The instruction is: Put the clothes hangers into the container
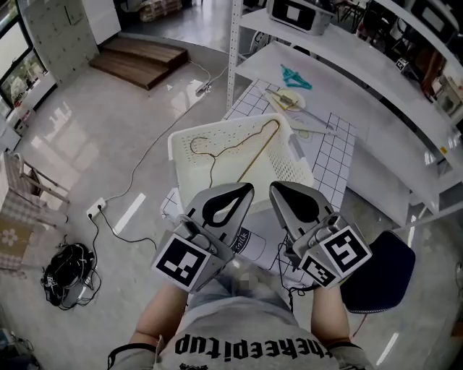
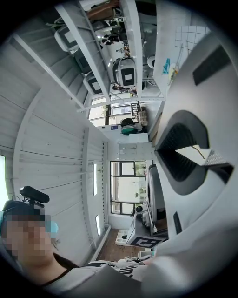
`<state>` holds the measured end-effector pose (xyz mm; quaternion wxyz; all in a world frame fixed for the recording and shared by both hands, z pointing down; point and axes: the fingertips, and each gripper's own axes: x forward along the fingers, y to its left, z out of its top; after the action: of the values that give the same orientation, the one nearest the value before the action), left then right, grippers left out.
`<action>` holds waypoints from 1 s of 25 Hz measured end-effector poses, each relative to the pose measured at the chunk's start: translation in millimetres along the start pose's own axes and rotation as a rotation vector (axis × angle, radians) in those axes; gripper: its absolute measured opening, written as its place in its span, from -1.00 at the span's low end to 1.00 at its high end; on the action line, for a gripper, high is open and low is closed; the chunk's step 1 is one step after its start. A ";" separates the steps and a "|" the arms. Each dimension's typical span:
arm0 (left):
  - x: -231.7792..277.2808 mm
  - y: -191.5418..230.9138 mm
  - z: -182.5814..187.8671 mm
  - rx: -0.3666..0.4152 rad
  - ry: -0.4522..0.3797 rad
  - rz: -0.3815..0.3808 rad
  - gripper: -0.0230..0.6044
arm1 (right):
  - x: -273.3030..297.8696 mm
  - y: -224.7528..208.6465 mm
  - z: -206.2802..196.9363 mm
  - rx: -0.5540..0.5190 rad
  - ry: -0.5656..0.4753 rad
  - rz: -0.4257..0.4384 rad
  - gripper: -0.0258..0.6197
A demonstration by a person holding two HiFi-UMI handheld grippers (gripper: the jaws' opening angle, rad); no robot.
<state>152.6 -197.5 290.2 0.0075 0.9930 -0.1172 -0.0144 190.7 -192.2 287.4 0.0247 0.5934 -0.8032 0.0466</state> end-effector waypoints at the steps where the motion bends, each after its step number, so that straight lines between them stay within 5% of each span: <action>1: 2.2 -2.7 0.3 0.000 0.003 -0.010 -0.89 | -3.6 -0.3 1.3 0.000 -0.005 -0.008 -0.89; 20: 28.3 -38.7 9.4 0.058 -0.037 -0.141 -0.88 | -48.1 -4.8 7.4 -0.001 -0.050 -0.119 -0.90; 25: 28.8 -47.2 8.8 0.015 -0.008 -0.153 -0.89 | -55.0 -4.9 9.0 -0.004 -0.051 -0.132 -0.90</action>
<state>191.3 -158.4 279.7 -0.0017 0.9990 -0.0410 -0.0178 211.7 -142.2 273.4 0.0085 0.6460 -0.7628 0.0284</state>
